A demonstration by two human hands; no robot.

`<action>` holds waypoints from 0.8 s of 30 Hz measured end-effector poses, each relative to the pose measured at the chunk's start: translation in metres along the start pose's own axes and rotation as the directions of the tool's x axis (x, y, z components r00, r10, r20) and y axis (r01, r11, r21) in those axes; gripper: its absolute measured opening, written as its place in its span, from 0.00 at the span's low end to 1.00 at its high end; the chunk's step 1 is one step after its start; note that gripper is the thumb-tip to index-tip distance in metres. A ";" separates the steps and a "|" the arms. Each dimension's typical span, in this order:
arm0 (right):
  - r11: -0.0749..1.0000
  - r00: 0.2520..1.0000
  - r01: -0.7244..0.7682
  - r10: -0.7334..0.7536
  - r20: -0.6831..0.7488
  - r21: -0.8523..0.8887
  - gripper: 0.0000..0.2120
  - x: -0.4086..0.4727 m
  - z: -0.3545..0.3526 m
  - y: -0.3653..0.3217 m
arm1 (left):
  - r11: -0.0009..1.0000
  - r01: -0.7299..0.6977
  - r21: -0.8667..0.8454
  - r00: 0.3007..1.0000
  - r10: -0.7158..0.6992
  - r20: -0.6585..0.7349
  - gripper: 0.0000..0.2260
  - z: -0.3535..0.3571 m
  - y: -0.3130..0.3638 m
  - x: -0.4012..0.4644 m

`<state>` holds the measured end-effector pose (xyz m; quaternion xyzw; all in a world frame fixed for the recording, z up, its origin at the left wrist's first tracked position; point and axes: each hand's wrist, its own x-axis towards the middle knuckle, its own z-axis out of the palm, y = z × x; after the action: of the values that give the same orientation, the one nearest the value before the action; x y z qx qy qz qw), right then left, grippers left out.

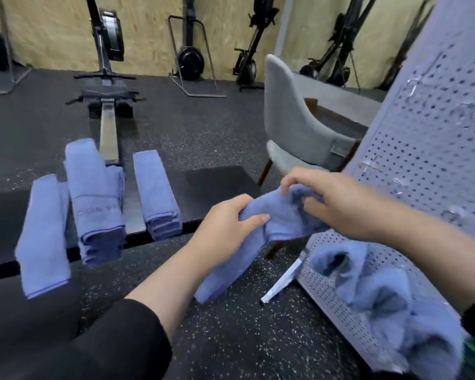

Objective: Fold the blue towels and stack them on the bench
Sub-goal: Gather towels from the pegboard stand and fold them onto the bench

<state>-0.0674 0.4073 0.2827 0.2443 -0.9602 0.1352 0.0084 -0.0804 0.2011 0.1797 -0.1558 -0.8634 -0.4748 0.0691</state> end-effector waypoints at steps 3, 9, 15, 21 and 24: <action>0.998 1.000 0.001 -0.002 0.024 0.061 0.15 -0.039 0.023 0.036 | 0.985 -0.043 0.168 0.996 0.029 0.087 0.10 0.032 0.012 0.002; 0.931 0.952 -0.274 0.298 -0.066 0.242 0.15 -0.091 0.084 0.077 | 0.860 -0.198 0.470 0.956 0.063 0.287 0.10 0.092 0.027 0.005; 0.864 0.903 -0.375 0.422 -0.076 0.337 0.03 -0.089 0.129 0.098 | 0.812 -0.262 0.522 0.928 0.064 0.367 0.07 0.128 0.012 0.011; 0.716 0.770 -0.520 0.629 -0.107 0.466 0.06 -0.070 0.151 0.123 | 0.816 -0.162 0.554 0.941 -0.042 0.337 0.06 0.139 -0.014 0.038; 0.613 0.722 -0.520 0.688 -0.078 0.595 0.08 -0.049 0.164 0.136 | 0.839 -0.143 0.525 0.971 0.015 0.241 0.05 0.153 -0.015 0.062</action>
<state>-0.0799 0.5022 0.0861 -0.1291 -0.8945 0.4263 0.0385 -0.1393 0.3346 0.1020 -0.2190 -0.9568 -0.1890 0.0307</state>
